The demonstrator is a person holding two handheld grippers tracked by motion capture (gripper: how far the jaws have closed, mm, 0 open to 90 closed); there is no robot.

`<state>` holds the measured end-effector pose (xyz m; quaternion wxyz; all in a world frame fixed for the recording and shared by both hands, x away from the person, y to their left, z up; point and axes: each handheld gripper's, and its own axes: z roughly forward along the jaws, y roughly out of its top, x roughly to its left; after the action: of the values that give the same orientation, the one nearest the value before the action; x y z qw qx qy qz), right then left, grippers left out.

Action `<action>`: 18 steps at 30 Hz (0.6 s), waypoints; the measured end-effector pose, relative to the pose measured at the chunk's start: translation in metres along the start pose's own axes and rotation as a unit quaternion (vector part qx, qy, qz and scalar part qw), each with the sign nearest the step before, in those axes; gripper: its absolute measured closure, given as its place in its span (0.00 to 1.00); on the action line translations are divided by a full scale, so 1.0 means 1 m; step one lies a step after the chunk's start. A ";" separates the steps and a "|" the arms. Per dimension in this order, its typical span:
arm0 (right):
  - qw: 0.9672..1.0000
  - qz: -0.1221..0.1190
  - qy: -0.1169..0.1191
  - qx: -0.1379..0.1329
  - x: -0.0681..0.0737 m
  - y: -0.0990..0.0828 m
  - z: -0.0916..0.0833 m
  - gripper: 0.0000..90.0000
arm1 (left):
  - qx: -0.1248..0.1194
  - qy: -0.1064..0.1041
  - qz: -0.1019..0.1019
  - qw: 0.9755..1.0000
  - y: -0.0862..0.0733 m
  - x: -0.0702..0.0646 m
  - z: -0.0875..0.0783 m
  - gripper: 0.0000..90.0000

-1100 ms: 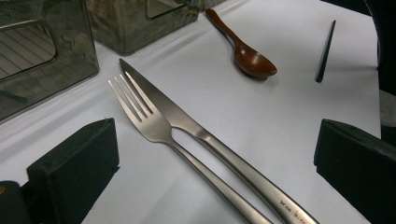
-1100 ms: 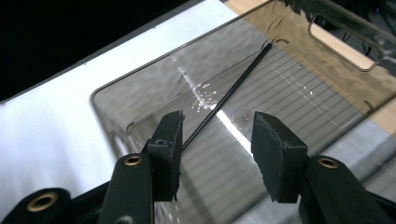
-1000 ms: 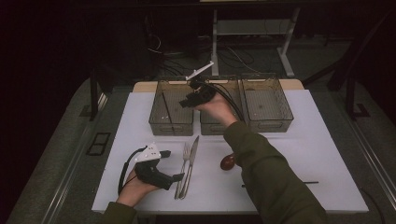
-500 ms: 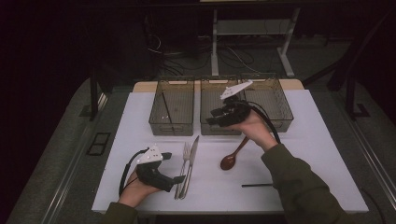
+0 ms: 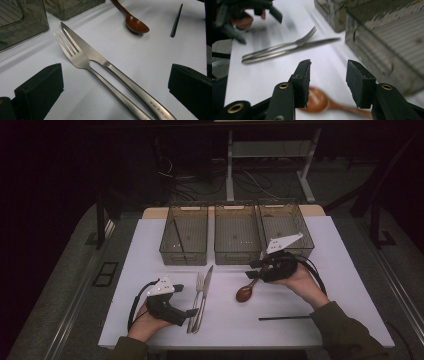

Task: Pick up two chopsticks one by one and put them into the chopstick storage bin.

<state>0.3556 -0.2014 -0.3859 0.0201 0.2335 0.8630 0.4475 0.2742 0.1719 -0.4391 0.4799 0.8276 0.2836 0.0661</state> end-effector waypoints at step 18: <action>0.998 -0.035 0.045 0.040 0.038 -0.064 -0.025 0.72 | 0.001 -0.001 0.002 1.000 0.001 0.000 0.000 0.00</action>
<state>0.2908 -0.2364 -0.4143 -0.0126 0.1834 0.8877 0.4222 0.2741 0.1717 -0.4385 0.4793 0.8287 0.2815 0.0658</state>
